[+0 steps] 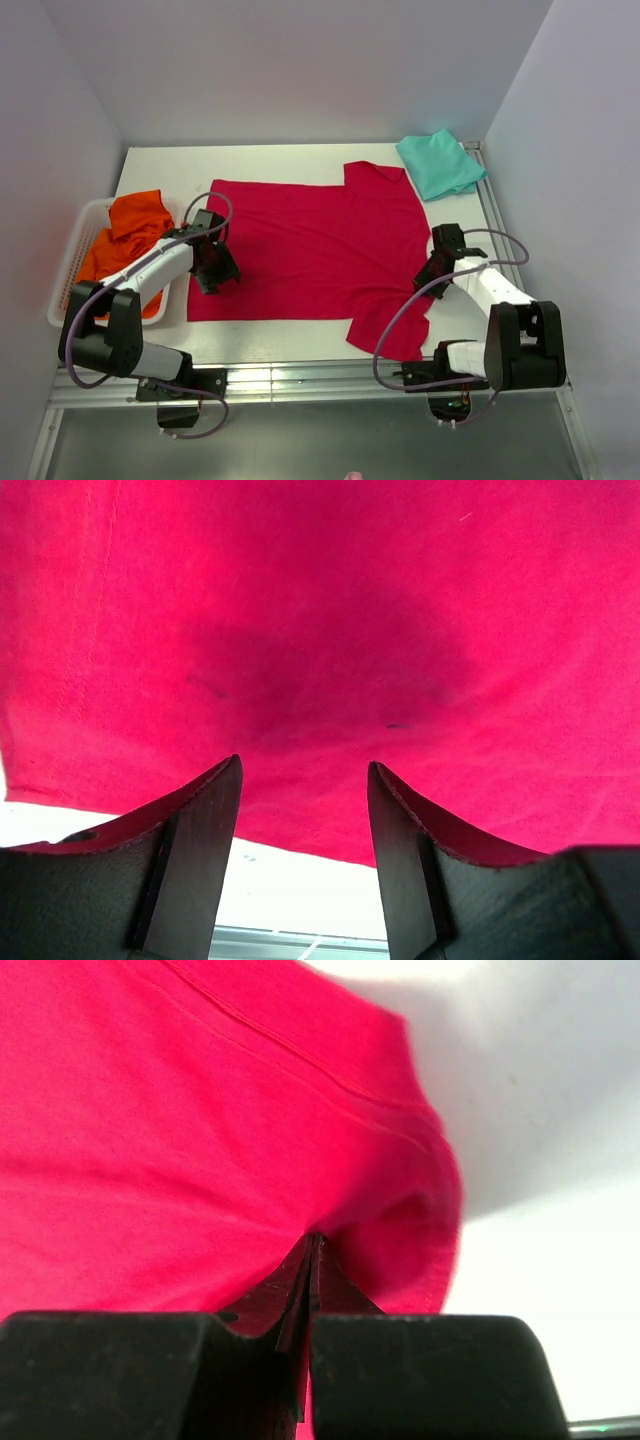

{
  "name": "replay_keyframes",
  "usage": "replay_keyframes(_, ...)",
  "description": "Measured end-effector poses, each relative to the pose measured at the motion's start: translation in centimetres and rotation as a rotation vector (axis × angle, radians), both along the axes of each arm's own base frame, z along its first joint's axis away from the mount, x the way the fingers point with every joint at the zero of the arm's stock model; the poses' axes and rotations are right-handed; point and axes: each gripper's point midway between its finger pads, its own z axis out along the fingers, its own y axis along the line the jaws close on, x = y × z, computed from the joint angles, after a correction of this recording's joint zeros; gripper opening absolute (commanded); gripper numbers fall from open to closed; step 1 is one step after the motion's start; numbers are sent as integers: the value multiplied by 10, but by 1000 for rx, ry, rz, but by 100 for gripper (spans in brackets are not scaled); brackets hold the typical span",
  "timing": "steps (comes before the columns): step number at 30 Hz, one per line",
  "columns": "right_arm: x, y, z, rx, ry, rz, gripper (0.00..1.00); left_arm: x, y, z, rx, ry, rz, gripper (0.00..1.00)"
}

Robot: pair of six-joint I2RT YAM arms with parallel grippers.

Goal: Fold and stack the t-shirts
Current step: Flatten the tshirt out

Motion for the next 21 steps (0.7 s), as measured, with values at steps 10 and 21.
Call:
replay_keyframes(10,-30,0,4,14,31,-84,0,-59,-16,-25,-22,131,6,60)
replay_keyframes(21,-30,0,54,27,-66,-121,65,-62,-29,22,-66,47,-13,68)
